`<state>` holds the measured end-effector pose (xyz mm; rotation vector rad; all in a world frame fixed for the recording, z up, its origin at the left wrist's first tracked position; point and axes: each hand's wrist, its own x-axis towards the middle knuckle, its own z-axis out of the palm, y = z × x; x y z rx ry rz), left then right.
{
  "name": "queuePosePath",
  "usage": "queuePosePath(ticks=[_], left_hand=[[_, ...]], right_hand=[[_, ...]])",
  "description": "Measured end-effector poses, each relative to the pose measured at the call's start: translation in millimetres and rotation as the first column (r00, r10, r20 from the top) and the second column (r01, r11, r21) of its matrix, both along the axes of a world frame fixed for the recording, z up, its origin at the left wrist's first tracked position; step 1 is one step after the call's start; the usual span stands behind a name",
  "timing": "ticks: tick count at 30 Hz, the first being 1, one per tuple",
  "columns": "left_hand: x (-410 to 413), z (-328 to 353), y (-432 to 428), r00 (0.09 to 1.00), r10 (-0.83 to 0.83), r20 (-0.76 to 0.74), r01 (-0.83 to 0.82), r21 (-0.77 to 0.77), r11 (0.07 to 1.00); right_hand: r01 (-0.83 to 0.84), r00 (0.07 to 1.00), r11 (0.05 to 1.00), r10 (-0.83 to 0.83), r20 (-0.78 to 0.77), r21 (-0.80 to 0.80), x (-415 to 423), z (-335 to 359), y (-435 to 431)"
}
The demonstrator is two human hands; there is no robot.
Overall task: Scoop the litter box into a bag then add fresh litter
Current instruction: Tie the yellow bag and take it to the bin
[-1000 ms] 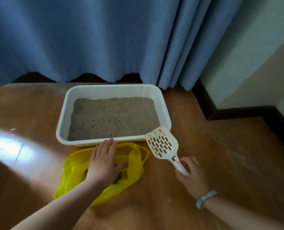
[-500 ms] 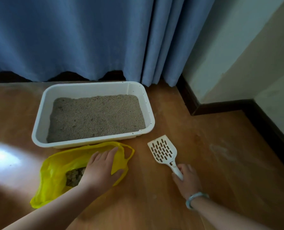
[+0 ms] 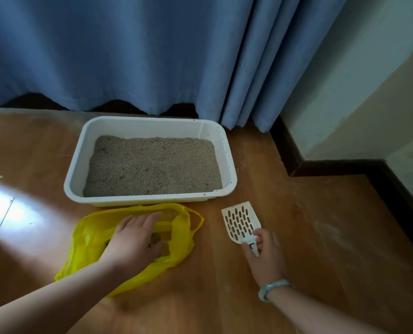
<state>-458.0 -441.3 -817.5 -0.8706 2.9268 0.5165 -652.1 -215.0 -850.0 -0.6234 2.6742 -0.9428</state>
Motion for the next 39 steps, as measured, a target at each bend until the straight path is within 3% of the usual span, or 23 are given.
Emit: queuePosePath(ticks=[3, 6, 10, 16, 22, 25, 29, 35, 39], left_hand=[[13, -5, -10, 1.000, 0.022, 0.011, -0.021, -0.075, 0.997], [22, -3, -18, 0.998, 0.058, 0.007, -0.057, -0.075, 0.996], [32, 0, -21, 0.996, 0.085, -0.014, -0.086, -0.133, 0.987], [51, -7, -34, 0.991, 0.118, -0.060, -0.125, -0.140, 0.982], [71, -12, -43, 0.986, 0.151, -0.065, -0.159, -0.154, 0.975], [77, -7, -46, 0.983, 0.178, -0.054, -0.184, -0.147, 0.972], [92, -2, -54, 0.971, 0.238, -0.003, -0.238, -0.076, 0.968], [110, 7, -62, 0.935, 0.260, 0.239, -0.285, 0.075, 0.956], [116, 16, -62, 0.908, 0.295, 0.299, -0.362, 0.200, 0.911]], right_hand=[[-0.221, 0.968, 0.971, 0.229, 0.104, -0.088, 4, 11, -37], [-0.430, 0.890, 0.902, 0.417, 0.186, 0.038, 2, 10, -76], [-0.477, 0.873, 0.848, 0.427, 0.236, 0.232, -9, -3, -117], [-0.495, 0.857, 0.681, 0.485, 0.174, 0.539, -21, -24, -144], [-0.523, 0.820, 0.639, 0.558, 0.128, 0.563, -15, -28, -143], [-0.520, 0.836, 0.731, 0.543, 0.086, 0.441, -8, -17, -135], [-0.528, 0.849, 0.841, 0.524, 0.068, 0.119, 2, 8, -118], [-0.589, 0.778, 0.779, 0.619, 0.109, -0.217, 27, 64, -125], [-0.668, 0.693, 0.692, 0.713, 0.111, -0.275, 51, 85, -145]])
